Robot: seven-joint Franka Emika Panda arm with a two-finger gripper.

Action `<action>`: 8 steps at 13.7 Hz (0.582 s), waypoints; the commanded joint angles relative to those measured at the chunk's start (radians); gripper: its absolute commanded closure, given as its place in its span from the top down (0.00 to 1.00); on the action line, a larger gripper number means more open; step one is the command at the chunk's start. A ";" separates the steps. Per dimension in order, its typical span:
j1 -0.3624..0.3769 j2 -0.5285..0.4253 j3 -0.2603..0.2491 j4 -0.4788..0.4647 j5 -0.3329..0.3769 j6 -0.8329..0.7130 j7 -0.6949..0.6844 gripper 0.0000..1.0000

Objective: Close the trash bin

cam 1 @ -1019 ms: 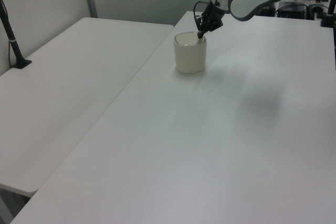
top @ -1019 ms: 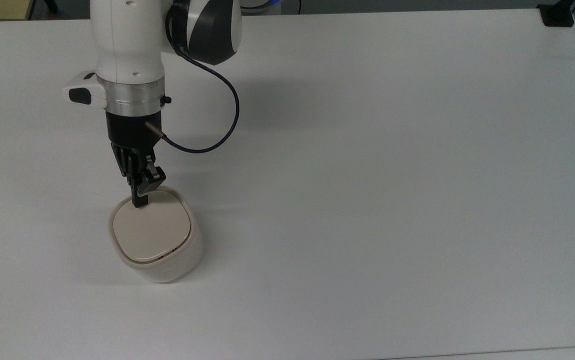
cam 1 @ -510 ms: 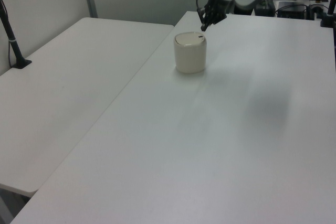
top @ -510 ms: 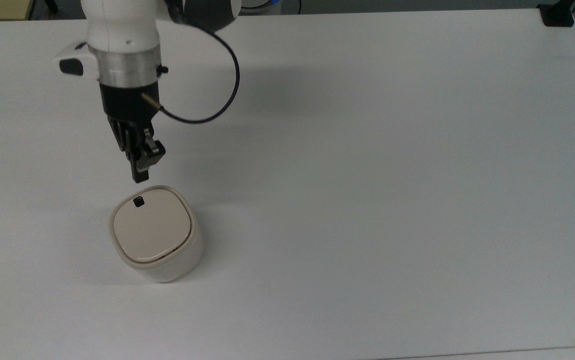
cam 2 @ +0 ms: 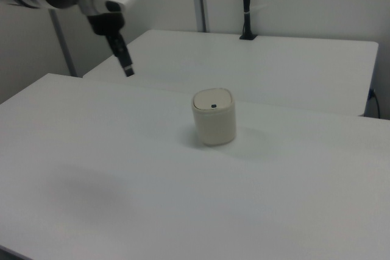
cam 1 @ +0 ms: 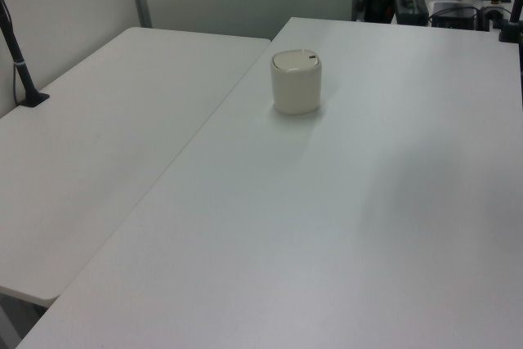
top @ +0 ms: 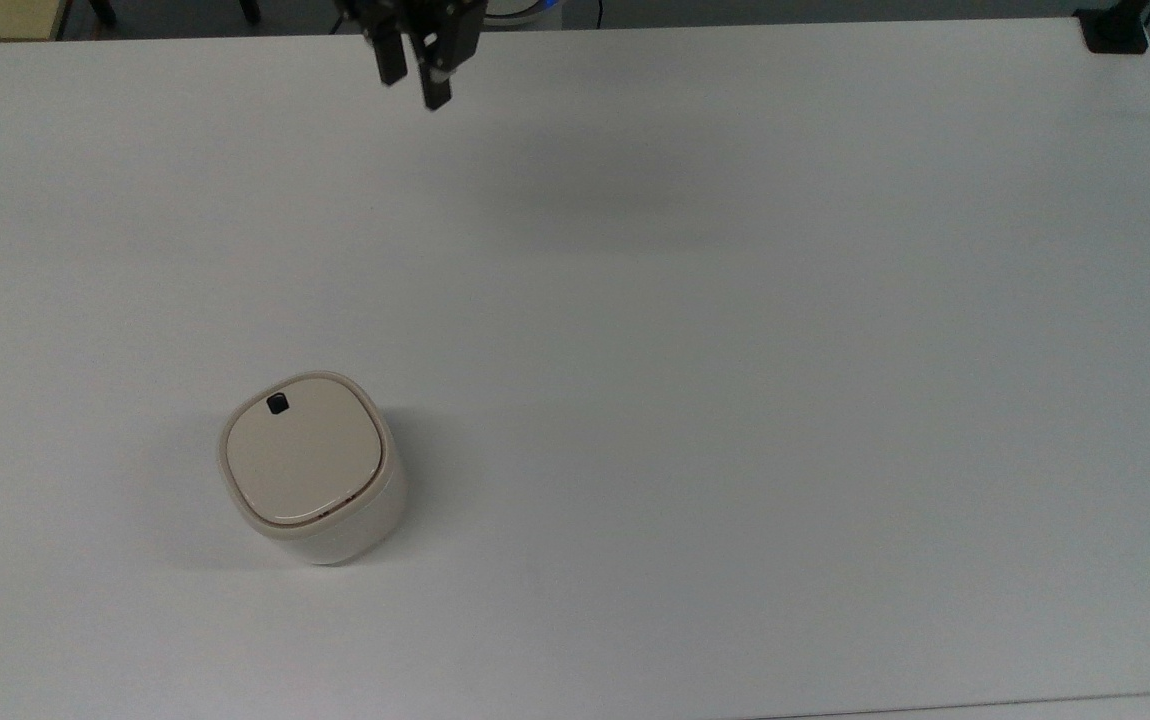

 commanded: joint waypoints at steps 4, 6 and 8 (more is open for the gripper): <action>0.025 -0.088 0.024 -0.057 0.015 -0.160 -0.423 1.00; 0.018 -0.055 0.014 -0.039 0.001 -0.136 -0.585 1.00; 0.015 0.009 0.010 0.019 -0.020 -0.133 -0.618 1.00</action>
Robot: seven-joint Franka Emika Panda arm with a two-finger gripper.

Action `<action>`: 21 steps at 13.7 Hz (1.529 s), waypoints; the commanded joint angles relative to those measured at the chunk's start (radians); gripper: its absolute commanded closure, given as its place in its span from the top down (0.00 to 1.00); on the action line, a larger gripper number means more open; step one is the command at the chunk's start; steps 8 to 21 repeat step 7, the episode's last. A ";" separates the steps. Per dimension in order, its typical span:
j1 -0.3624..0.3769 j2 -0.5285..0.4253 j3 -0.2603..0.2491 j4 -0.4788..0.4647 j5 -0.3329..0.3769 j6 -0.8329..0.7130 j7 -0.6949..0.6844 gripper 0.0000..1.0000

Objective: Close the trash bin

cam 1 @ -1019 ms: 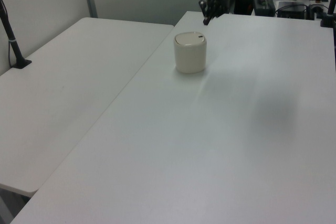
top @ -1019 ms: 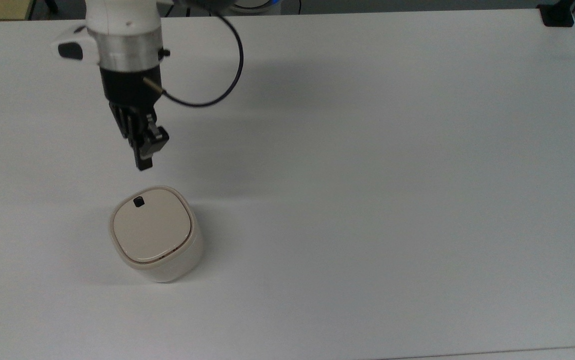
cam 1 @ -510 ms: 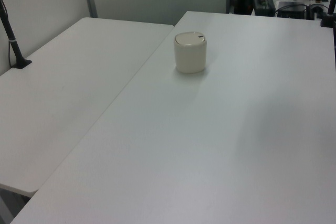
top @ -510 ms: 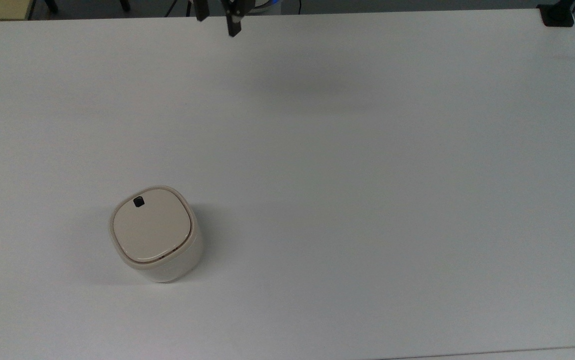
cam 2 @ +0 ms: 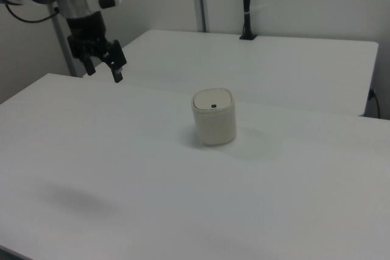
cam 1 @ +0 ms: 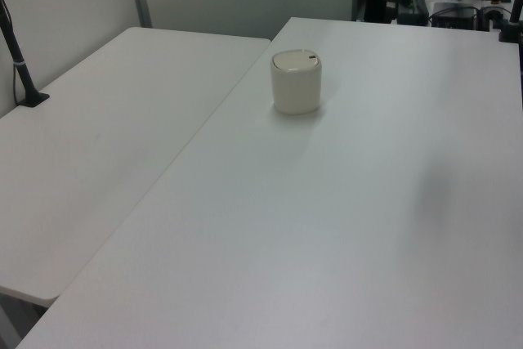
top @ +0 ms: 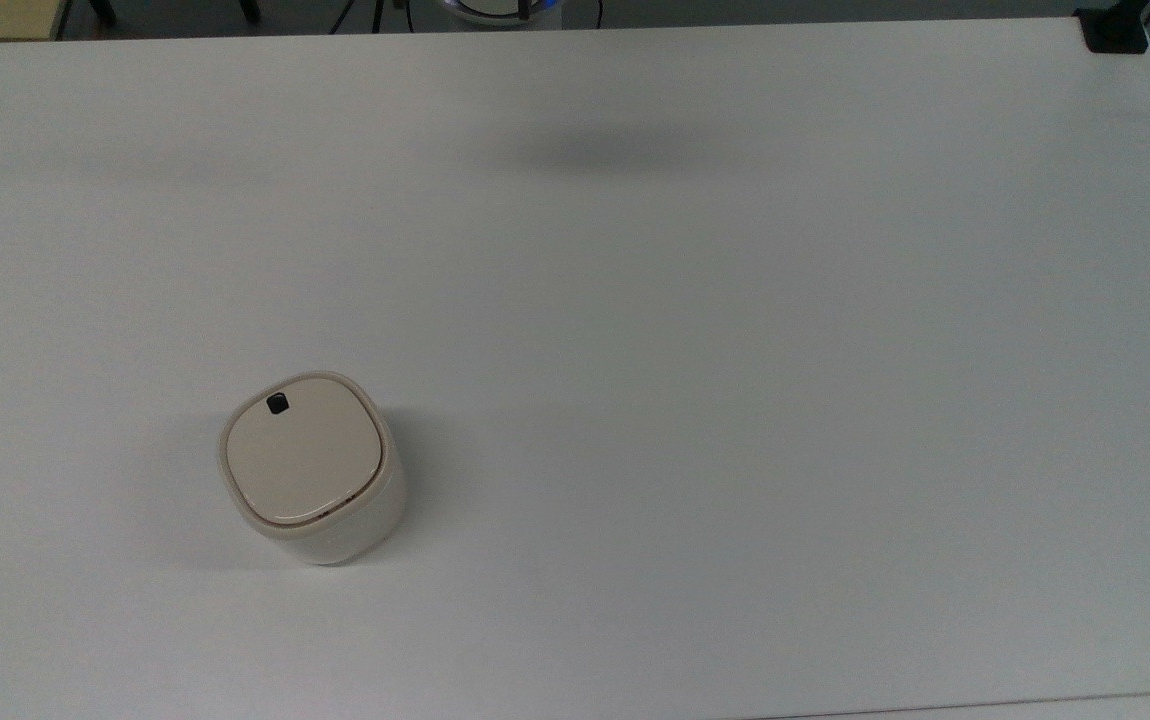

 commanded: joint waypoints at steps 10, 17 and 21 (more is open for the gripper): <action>0.005 0.088 -0.028 0.082 -0.022 0.022 -0.082 1.00; 0.005 0.088 -0.028 0.082 -0.022 0.022 -0.082 1.00; 0.005 0.088 -0.028 0.082 -0.022 0.022 -0.082 1.00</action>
